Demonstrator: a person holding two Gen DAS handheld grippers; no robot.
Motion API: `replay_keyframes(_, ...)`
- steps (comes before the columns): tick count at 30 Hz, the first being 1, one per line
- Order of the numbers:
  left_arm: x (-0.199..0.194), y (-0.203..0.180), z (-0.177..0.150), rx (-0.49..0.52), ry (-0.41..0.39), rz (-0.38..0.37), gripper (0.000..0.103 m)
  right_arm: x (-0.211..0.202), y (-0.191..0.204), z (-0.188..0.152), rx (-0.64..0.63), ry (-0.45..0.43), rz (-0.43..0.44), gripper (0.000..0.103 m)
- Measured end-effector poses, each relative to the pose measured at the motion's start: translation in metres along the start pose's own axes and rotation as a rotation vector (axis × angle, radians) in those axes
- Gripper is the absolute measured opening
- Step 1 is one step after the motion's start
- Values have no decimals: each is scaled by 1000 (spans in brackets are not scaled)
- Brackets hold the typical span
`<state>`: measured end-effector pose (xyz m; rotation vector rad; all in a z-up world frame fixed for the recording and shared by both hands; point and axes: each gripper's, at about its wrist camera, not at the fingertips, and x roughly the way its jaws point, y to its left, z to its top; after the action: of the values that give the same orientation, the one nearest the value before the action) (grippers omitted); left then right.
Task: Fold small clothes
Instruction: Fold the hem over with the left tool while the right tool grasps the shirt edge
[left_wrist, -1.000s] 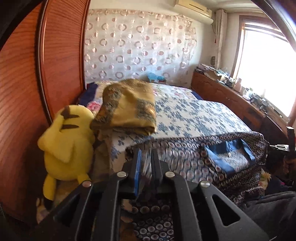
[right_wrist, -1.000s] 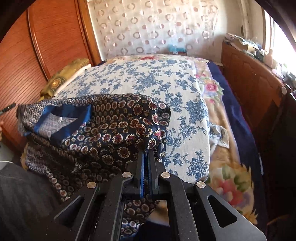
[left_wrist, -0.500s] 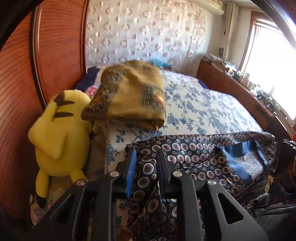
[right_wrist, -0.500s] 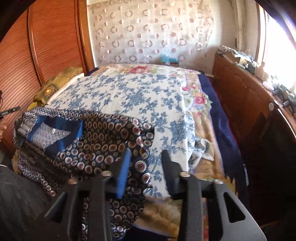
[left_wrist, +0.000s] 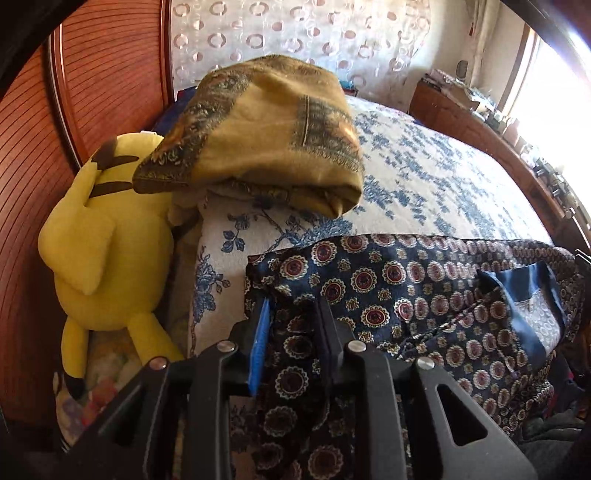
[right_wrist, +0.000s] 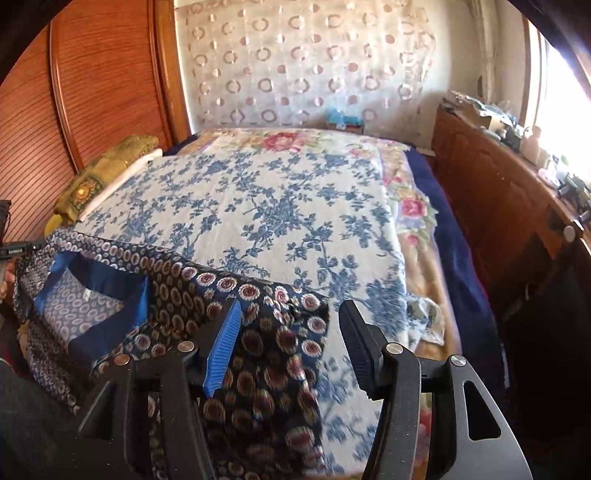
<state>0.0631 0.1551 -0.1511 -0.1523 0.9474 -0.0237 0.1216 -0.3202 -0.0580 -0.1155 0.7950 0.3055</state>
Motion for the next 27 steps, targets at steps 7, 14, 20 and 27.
replay_keyframes(7,1,-4,3,16,-3,15,22,27,-3,-2,5,55,-5,57)
replay_keyframes(14,6,1,14,10,18,-15,22,49,-15,-7,42,135,24,57)
replay_keyframes(20,10,-12,16,97,39,-13,21,60,-8,-6,14,169,48,58)
replay_keyframes(27,4,-33,10,170,14,-39,3,55,15,-10,-85,161,87,7)
